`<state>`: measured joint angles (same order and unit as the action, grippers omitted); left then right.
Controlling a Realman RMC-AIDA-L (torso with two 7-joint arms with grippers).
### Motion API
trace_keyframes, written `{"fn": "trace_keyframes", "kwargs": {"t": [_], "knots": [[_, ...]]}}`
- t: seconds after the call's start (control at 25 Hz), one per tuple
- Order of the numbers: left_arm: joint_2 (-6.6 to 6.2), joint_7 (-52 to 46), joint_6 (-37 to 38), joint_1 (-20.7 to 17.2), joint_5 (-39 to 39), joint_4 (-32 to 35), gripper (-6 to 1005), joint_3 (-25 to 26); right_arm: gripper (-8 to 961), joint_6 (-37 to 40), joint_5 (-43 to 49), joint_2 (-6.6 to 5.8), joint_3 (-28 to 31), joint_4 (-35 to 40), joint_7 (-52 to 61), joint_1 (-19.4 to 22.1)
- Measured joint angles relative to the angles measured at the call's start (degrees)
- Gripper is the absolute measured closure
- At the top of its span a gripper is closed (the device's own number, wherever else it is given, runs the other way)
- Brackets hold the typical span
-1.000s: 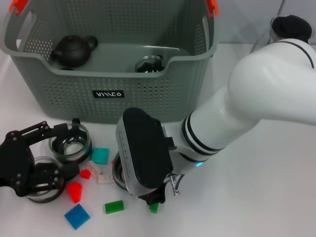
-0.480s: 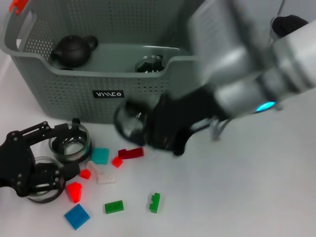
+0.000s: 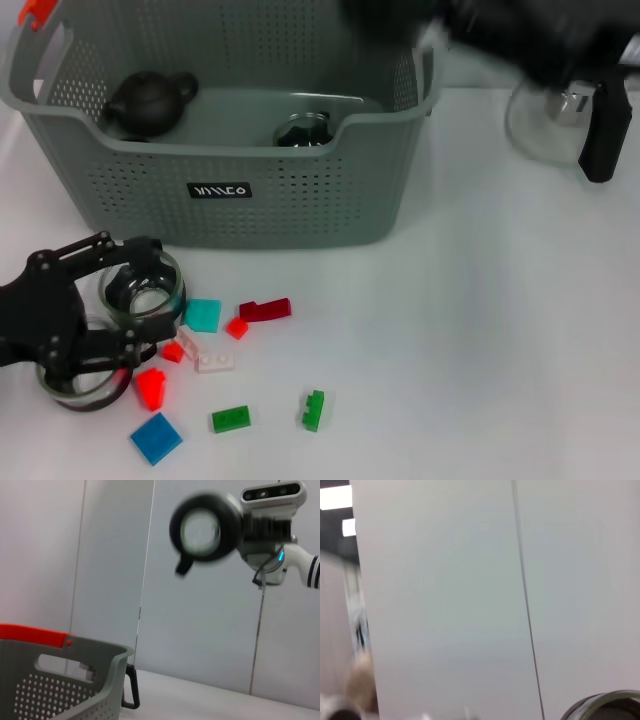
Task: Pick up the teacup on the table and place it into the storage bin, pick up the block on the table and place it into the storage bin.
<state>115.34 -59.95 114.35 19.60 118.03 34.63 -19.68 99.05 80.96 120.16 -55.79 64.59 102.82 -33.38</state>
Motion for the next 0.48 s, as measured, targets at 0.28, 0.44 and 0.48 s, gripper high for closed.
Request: {"fn": "trace_keyframes", "kwargs": {"t": [0.28, 0.44, 0.48], "knots": [[0.06, -0.2, 0.1, 0.5, 0.0, 0.0, 135, 0.0, 888, -9.6, 0.5, -0.52, 2.3, -2.2, -0.2, -3.2], [0.08, -0.3, 0.2, 0.3, 0.0, 0.0, 135, 0.0, 889, -17.6, 12.9, -1.48, 1.5, -2.4, 7.7, -9.8], [0.11, -0.3, 0.2, 0.2, 0.0, 0.0, 135, 0.0, 888, -19.3, 17.3, -1.71, 0.8, -2.7, 10.2, -11.9]]}}
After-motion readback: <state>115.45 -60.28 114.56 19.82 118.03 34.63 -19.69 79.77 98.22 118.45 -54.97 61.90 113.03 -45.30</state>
